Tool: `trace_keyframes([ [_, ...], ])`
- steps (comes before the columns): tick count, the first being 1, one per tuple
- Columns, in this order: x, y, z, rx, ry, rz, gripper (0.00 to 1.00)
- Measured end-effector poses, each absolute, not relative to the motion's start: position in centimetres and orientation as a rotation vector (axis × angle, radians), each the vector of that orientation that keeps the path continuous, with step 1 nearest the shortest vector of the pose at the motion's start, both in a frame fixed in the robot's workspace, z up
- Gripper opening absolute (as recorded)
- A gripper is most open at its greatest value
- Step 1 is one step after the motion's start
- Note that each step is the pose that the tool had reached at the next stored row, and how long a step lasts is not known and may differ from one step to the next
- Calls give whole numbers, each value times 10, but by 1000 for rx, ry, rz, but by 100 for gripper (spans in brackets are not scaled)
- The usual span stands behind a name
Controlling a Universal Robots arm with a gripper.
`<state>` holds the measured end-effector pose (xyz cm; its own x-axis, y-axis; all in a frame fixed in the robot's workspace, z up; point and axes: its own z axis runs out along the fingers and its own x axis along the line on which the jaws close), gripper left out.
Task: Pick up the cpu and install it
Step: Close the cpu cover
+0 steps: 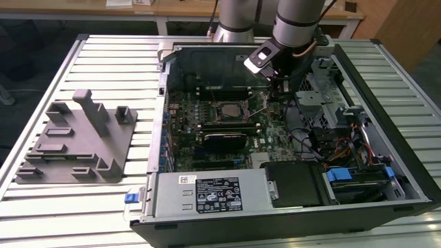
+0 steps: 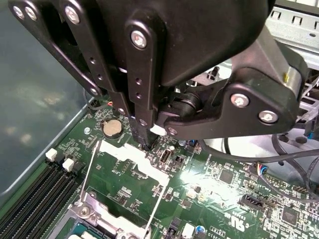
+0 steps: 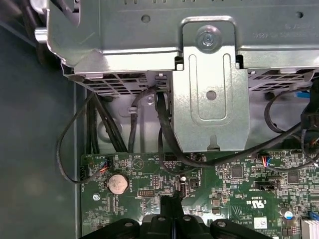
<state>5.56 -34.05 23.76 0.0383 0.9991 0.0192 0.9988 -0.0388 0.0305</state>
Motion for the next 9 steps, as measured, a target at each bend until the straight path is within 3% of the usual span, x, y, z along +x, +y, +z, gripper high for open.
trace_keyframes([
  [9, 41, -340, 237, 2257, 2172, 55, 11],
])
